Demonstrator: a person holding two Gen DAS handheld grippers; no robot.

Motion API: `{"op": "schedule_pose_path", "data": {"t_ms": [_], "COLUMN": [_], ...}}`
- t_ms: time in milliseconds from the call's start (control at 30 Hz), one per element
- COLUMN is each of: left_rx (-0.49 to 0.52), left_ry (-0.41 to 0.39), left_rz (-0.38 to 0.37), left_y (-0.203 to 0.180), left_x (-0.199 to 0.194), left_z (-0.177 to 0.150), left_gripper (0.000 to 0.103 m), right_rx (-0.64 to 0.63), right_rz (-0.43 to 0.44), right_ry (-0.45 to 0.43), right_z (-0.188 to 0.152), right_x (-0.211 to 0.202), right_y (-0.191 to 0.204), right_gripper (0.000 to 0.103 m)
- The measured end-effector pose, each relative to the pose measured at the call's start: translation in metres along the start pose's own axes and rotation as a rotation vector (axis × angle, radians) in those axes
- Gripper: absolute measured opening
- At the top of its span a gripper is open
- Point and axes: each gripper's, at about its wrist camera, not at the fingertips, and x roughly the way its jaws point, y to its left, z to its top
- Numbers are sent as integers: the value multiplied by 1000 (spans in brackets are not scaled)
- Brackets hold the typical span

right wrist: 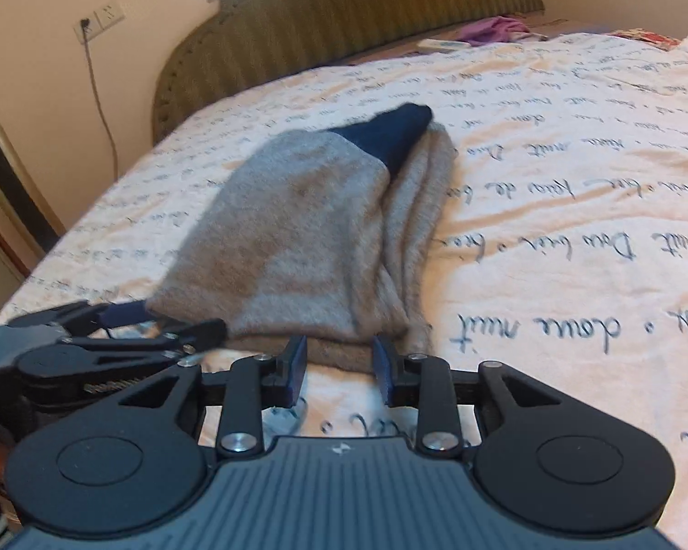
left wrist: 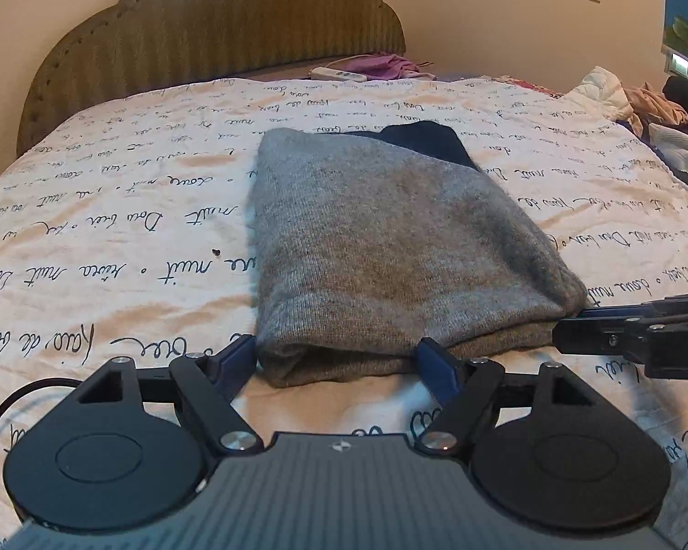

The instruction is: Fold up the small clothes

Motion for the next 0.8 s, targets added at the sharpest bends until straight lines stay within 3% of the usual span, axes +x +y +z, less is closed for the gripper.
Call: {"op": "schedule_pose_path", "data": {"t_ms": [167, 200, 267, 333, 433, 500, 800], "left_rx": [-29, -42, -70, -93, -75, -94, -86], "left_ry": [5, 8, 28, 19, 3, 5, 7], "left_rz": [22, 27, 46, 56, 86, 58, 48], "left_y": [2, 3, 5, 7, 7, 12, 13], "left_x": [-7, -7, -3, -1, 6, 8, 5], "left_z": [-7, -8, -10, -13, -21, -21, -24], "left_gripper": [82, 84, 88, 90, 100, 103, 103], "right_rx": [-13, -23, -24, -26, -52, -57, -54], "right_rz": [-51, -59, -68, -83, -136, -156, -290], "right_ry": [3, -5, -22, -37, -62, -75, -144], "right_z": [-14, -16, -19, -22, -28, -32, -50], "right_x": [4, 5, 7, 10, 11, 10, 11], "right_y": [5, 8, 12, 17, 27, 32, 37], "right_gripper": [35, 39, 61, 66, 68, 70, 74]}}
